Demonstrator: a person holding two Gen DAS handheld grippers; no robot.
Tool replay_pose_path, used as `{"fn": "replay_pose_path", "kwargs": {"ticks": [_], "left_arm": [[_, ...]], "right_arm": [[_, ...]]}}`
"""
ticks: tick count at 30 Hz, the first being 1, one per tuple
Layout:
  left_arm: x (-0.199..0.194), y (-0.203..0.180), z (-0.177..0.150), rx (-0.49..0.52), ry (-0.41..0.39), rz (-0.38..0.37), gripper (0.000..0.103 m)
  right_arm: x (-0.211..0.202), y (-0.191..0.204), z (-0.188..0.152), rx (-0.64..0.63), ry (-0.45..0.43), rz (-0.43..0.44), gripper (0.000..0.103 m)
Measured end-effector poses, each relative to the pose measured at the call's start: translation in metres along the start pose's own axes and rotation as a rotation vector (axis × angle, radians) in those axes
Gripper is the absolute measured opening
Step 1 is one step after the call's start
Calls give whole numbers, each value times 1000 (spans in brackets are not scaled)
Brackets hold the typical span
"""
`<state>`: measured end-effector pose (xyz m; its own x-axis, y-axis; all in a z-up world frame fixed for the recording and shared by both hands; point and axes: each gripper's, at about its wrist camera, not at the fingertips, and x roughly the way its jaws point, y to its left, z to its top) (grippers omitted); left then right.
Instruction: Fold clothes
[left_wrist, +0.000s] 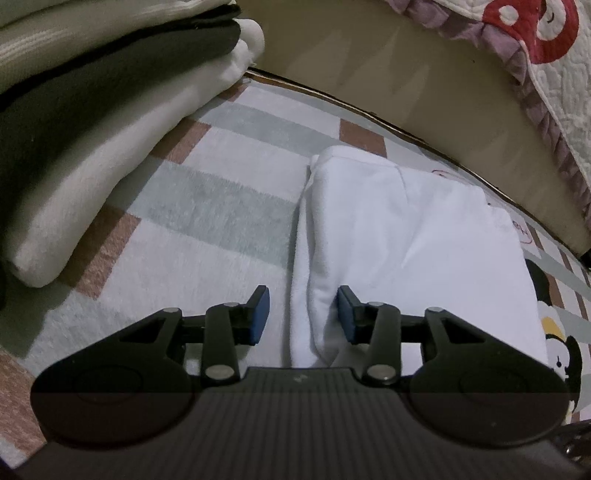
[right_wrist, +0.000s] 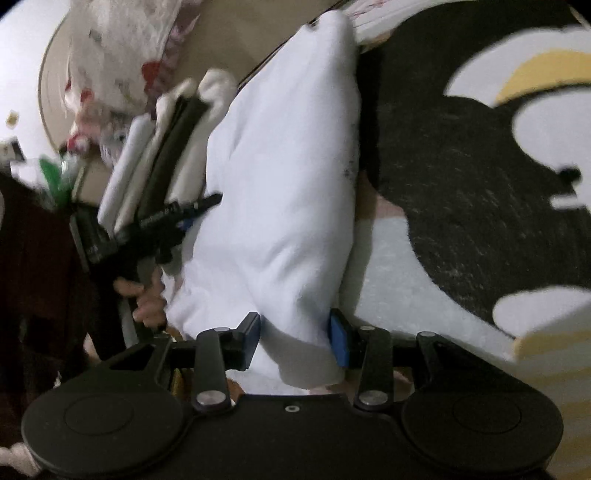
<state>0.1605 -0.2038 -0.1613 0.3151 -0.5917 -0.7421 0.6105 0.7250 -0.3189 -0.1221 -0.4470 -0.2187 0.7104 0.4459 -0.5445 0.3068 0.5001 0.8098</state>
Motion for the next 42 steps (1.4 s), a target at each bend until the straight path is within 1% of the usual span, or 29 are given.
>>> {"fn": "replay_pose_path", "kwargs": {"ticks": [1, 2, 3, 5, 6, 8, 10, 12, 14, 16, 18, 21, 23, 24, 25, 26, 27, 28, 29, 30, 31, 33, 34, 35, 36, 37, 38, 39, 42], "left_arm": [[-4, -3, 1, 17, -17, -1, 40], [-8, -6, 1, 40, -43, -4, 37], [-15, -10, 2, 72, -78, -8, 38], [-37, -22, 6, 124, -152, -57, 39], [-49, -29, 6, 151, -187, -97, 40], [-75, -46, 4, 223, -247, -167, 41], [-96, -68, -6, 332, -269, -229, 41], [-111, -87, -21, 435, -254, -298, 43], [-124, -107, -36, 537, -232, -369, 48], [-132, -125, -49, 641, -234, -400, 50], [-136, -139, -59, 710, -234, -406, 53], [-127, -152, -67, 737, -198, -365, 59], [-121, -157, -74, 767, -195, -283, 66], [-117, -160, -77, 784, -193, -247, 67], [-113, -162, -80, 800, -191, -217, 67], [-109, -165, -82, 816, -188, -187, 63], [-106, -166, -82, 814, -186, -158, 36], [-104, -167, -81, 803, -185, -129, 25], [-102, -168, -80, 791, -184, -100, 19], [-101, -168, -78, 775, -187, -91, 16], [-101, -166, -75, 759, -200, -86, 16], [-102, -163, -71, 750, -219, -30, 15], [-104, -158, -68, 733, -227, -11, 15], [-105, -152, -62, 699, -229, -18, 15], [-105, -145, -55, 659, -226, -36, 15], [-106, -139, -48, 619, -222, -54, 15], [-107, -133, -43, 587, -222, -70, 15], [-108, -128, -40, 558, -224, -84, 15], [-106, -118, -36, 515, -225, -109, 15]], "right_arm": [[0, -3, 1, 35, -6, 10, 46], [1, -4, 2, 57, -11, 14, 46], [1, 0, 2, 41, -12, 6, 45], [2, 12, 0, -44, -17, -23, 26], [2, 17, 1, -69, -20, -24, 24], [-3, 20, 7, -49, -28, 31, 21], [-9, 27, 16, -35, -35, 83, 21], [-14, 40, 25, -54, -37, 107, 21], [-17, 52, 34, -65, -42, 129, 20], [-20, 63, 45, -67, -44, 153, 20], [-20, 74, 55, -67, -40, 170, 20], [-15, 86, 68, -34, -36, 193, 20], [-16, 87, 71, -6, -31, 213, 20], [-17, 88, 71, -4, -27, 218, 20], [-18, 88, 71, -3, -23, 222, 20], [-18, 90, 71, -6, -18, 224, 20], [-19, 91, 70, -19, -12, 222, 20], [-22, 89, 68, -29, -3, 224, 20], [-23, 90, 66, -42, 4, 220, 20], [-26, 89, 66, -50, 6, 211, 20], [-30, 85, 66, -40, 2, 213, 20], [-38, 77, 69, -11, -13, 222, 19], [-43, 72, 74, 23, -41, 226, 23], [-48, 67, 78, 49, -74, 212, 28], [-52, 62, 83, 73, -99, 193, 38], [-53, 56, 89, 101, -104, 168, 58], [-50, 49, 95, 139, -96, 147, 60], [-46, 42, 101, 181, -85, 132, 60], [-31, 20, 118, 357, -66, 127, 60]]}}
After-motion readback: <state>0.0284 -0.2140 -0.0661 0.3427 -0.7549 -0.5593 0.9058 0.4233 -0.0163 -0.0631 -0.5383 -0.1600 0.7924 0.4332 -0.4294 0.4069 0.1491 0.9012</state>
